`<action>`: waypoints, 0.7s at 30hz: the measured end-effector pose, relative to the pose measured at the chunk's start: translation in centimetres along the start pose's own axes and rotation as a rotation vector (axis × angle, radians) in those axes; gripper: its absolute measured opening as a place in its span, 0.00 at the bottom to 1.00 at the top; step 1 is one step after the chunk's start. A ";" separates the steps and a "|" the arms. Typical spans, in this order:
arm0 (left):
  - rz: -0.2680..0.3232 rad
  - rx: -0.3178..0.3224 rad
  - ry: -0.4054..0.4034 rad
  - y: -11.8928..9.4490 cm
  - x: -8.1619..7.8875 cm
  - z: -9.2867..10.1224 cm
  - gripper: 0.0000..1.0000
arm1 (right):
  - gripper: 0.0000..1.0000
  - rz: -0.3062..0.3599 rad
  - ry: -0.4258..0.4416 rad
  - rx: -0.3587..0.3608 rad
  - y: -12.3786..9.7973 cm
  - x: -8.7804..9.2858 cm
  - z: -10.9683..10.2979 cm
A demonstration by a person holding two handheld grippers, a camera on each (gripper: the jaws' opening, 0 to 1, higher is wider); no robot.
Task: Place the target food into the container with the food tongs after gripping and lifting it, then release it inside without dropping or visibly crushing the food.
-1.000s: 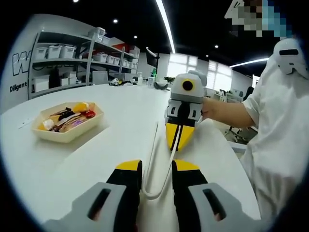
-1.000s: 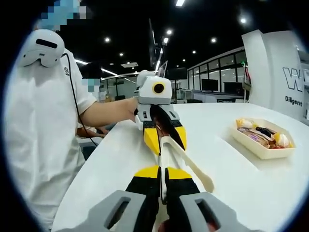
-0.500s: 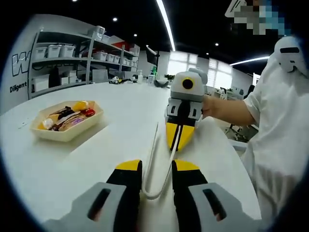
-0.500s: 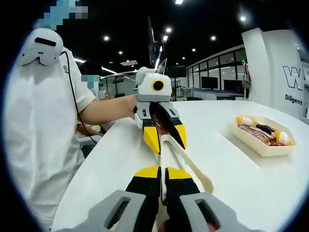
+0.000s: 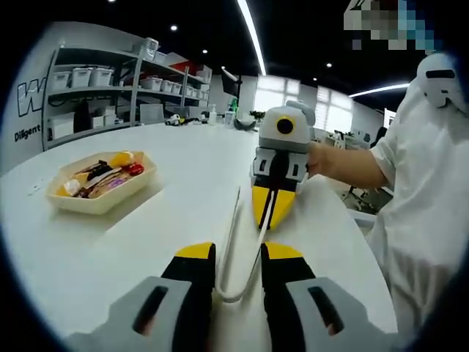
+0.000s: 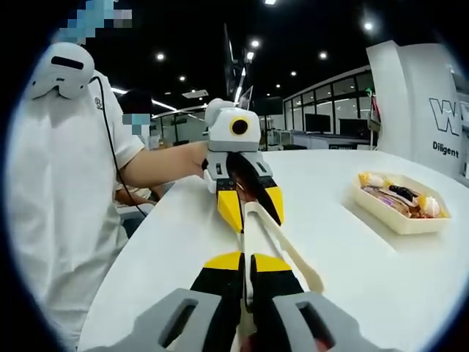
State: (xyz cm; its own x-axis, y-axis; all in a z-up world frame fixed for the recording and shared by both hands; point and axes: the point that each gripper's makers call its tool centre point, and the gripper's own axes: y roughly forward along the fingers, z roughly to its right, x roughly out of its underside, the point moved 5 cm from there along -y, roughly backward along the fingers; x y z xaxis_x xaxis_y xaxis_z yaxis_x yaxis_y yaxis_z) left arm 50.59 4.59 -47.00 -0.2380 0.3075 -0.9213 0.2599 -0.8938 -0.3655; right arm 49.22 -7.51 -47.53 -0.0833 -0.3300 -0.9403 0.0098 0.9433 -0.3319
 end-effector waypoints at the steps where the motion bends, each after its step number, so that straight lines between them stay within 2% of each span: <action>1: -0.001 0.000 0.000 0.0 0.0 0.0 0.24 | 0.00 0.000 0.000 0.000 0.0 0.0 0.0; 21: -0.019 -0.010 0.015 0.1 0.1 0.0 0.24 | 0.00 -0.016 0.010 0.007 0.1 0.3 0.0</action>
State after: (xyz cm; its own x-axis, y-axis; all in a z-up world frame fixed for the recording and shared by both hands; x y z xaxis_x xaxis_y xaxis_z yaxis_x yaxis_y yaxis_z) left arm 50.55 4.51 -47.16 -0.2292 0.3297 -0.9158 0.2651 -0.8842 -0.3846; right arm 49.23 -7.54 -47.80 -0.0938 -0.3450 -0.9339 0.0154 0.9374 -0.3479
